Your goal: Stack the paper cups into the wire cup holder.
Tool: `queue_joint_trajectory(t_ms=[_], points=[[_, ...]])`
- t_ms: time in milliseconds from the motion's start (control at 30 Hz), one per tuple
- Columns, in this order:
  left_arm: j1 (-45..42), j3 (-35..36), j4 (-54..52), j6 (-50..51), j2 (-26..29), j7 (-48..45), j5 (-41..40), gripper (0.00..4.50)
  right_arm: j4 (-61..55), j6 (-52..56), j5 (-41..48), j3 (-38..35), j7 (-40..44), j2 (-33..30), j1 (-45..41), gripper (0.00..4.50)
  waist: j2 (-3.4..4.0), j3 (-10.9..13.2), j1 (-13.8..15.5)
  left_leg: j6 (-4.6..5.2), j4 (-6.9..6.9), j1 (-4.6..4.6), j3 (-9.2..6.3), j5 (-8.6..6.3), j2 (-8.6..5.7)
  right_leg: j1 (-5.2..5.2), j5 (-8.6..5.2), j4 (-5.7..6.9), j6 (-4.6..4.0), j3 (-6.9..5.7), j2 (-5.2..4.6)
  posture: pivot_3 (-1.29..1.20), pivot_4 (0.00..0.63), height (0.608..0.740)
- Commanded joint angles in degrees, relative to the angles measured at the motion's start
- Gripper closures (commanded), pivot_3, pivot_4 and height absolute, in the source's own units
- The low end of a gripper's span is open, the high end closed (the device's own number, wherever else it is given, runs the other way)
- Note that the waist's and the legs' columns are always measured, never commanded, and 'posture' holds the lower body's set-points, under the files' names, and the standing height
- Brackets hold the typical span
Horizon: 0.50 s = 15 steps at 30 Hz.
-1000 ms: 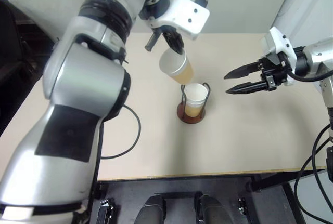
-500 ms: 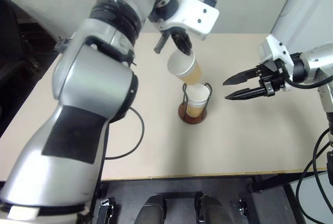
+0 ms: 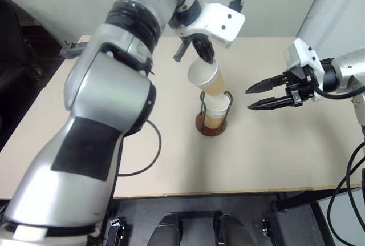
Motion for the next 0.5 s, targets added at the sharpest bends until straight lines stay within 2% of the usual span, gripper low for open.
queue_joint_trajectory(t_ms=[33, 500], points=[[-0.27, 0.85, -0.43, -0.12, 0.12, -0.64, 0.4, 4.48, -1.42, -0.07, 0.96, -2.22, -0.5, -0.83, -0.46, 2.5, 0.0, 0.0, -0.01, 0.0, -0.01, 0.01, 0.01, 0.0, -0.02, 0.0, 0.0, 0.0, 0.0, -0.01, 0.01, 0.0, 0.15, 0.74], [0.07, 1.29, -0.56, -0.36, -0.81, -1.14, 0.23, 4.48, -2.0, 0.02, 1.17, -2.33, -0.88, -0.82, -0.43, 2.5, 0.0, 0.0, 0.0, 0.03, 0.02, -0.01, 0.01, -0.02, -0.06, 0.01, -0.02, 0.01, 0.04, -0.01, -0.02, 0.0, 0.15, 0.74]])
